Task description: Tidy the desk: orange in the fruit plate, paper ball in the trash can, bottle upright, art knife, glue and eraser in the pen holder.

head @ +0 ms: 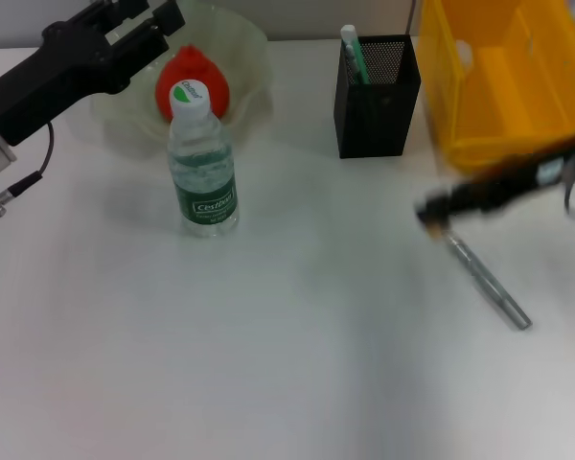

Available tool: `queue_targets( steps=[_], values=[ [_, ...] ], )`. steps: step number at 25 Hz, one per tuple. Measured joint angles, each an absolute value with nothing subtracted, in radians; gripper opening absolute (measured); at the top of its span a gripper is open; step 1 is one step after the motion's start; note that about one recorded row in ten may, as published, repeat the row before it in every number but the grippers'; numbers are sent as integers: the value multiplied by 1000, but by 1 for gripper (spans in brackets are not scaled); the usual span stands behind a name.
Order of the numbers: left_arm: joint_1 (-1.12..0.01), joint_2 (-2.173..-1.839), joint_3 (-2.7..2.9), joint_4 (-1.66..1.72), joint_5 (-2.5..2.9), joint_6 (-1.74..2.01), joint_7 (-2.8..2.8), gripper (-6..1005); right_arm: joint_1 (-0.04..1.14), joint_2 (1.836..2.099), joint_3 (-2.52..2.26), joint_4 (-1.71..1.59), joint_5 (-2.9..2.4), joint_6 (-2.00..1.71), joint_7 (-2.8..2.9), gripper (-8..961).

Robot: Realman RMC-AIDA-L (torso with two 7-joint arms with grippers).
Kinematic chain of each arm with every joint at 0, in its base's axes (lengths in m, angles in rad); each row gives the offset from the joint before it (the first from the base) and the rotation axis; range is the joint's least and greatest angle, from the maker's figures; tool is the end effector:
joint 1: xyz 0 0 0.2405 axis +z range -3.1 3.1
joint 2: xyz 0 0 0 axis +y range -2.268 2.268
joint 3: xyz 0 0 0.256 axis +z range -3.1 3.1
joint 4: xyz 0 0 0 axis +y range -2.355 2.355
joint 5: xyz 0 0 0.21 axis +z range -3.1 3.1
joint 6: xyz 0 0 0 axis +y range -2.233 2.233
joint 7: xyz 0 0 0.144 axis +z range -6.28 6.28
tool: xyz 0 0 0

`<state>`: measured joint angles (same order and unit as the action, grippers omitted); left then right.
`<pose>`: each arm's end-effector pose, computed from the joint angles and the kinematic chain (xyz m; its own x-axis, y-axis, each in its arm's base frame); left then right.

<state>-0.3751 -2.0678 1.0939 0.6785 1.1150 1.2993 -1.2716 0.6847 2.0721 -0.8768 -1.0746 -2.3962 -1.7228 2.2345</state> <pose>-0.2415 0.3509 0.0293 0.5055 0.1220 0.8542 0.6258 -0.7334 -0.2656 0.2019 0.3594 0.0300 0.7126 -0.6998 -0.0494 -0.7004 -0.7055 -0.1079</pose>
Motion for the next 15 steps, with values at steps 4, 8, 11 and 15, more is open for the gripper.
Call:
queue_targets(
  steps=[4,8,11,15],
  values=[
    [-380,-2068,1094,676,1115,1299,-1266,607,659,2068,-630,-915,-2123,-1570,2007,283],
    [-382,-2068,1094,675,1115,1301,-1261,607,627,2072,-602,-760,-1855,-1387,1743,294],
    [-379,-2068,1094,669,1115,1305,-1260,607,635,2077,-617,-675,-1764,-1272,1560,303],
    [-375,-2069,1094,664,1115,1304,-1259,607,662,2078,-642,-622,-1763,-1184,1522,315]
  ],
)
